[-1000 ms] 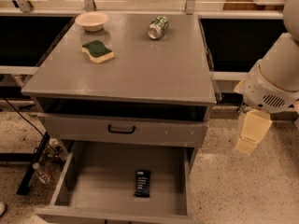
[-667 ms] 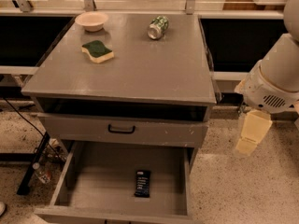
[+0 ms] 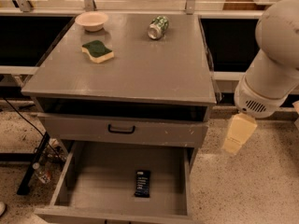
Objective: Pick rxbar blueberry from middle drawer and place on counter
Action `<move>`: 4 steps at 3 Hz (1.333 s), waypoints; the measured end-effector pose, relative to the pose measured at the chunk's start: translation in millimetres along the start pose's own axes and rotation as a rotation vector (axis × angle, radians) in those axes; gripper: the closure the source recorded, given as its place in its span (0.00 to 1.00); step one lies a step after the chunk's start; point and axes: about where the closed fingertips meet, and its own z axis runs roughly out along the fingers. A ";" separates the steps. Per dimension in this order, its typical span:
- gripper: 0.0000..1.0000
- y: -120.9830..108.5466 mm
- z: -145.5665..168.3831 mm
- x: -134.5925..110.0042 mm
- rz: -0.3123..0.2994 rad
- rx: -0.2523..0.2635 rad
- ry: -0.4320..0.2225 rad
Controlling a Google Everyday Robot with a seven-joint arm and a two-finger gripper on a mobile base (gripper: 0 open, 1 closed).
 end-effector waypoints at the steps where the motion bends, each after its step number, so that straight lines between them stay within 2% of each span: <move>1: 0.00 -1.3 5.6 10.7 0.095 0.047 0.055; 2: 0.00 -1.8 5.8 12.7 0.123 0.055 0.062; 3: 0.00 -1.9 3.1 17.2 0.157 0.067 0.026; 4: 0.00 1.7 17.6 28.8 0.190 0.046 0.023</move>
Offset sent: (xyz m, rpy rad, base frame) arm -0.0032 -0.0098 -0.0065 -0.0533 -0.0104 -0.1061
